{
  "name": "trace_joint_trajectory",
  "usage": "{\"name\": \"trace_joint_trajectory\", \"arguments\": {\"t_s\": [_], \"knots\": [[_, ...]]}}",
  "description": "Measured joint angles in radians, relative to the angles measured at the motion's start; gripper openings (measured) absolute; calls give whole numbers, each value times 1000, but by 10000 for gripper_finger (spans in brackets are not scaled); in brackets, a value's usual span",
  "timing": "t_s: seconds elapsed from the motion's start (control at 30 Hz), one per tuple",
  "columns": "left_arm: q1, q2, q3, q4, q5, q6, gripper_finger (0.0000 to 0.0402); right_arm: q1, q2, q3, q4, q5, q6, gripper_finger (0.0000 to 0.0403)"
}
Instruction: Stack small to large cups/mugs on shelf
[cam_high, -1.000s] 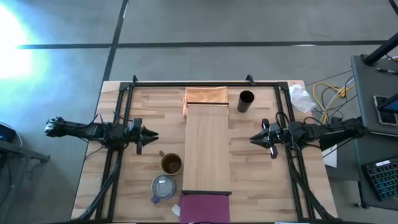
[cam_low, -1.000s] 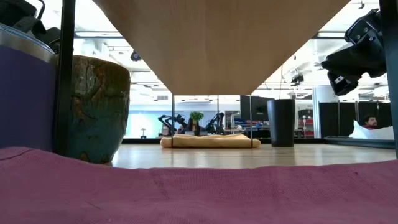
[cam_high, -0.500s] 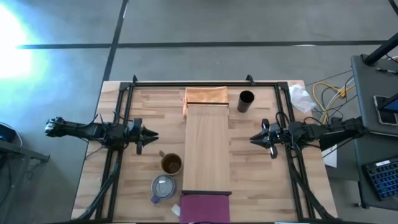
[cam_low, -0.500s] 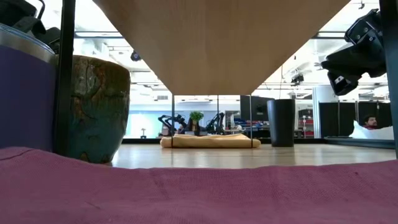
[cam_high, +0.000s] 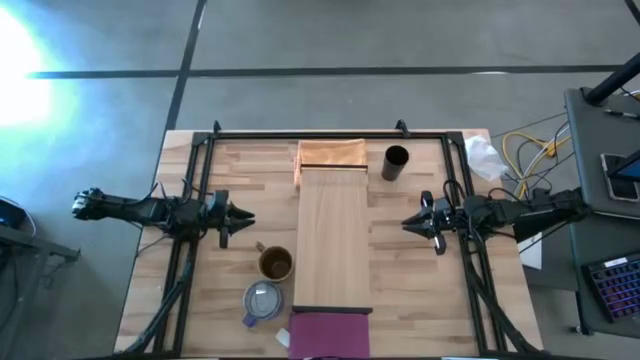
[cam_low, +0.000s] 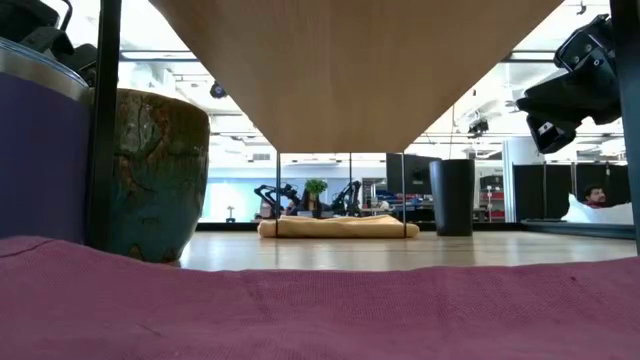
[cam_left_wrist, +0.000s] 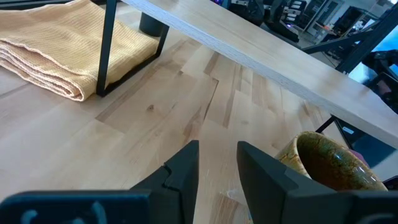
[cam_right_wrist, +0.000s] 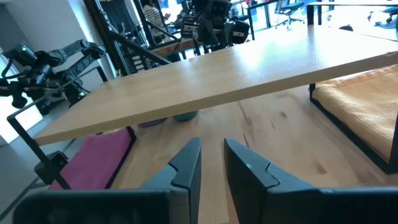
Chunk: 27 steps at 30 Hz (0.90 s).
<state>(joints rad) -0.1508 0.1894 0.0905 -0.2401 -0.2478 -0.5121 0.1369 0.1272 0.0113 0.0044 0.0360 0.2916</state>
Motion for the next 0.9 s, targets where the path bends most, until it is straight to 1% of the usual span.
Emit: {"name": "trace_joint_trajectory", "arguments": {"t_s": [0.57, 0.6, 0.63, 0.67, 0.7, 0.77, 0.8, 0.83, 0.9], "knots": [[0, 0, 0, 0, 0, 0, 95, 0, 0, -1, 12, 8, -2, 63], [0, 0, 0, 0, 0, 0, 95, 0, 1, -1, 38, 20, 8, 63], [0, 0, 0, 0, 0, 0, 95, 0, 0, -1, 80, 19, 86, 63], [0, 0, 0, 0, 0, 0, 95, 0, -5, -2, 148, 6, 211, 63], [0, 0, 0, 0, 0, 0, 95, 0, -9, -2, 245, -10, 297, 63], [0, 0, 0, 0, 0, 0, 95, 0, 14, 1, 484, -32, 347, 63], [0, 0, 0, 1, 0, 0, 95, -3, 34, 12, 575, -3, 360, 63], [0, 0, 0, 5, 0, 0, 95, -10, 53, 29, 610, 79, 384, 63], [0, 3, -1, 17, 0, 0, 95, -35, 101, 100, 598, 259, 416, 63]]}}
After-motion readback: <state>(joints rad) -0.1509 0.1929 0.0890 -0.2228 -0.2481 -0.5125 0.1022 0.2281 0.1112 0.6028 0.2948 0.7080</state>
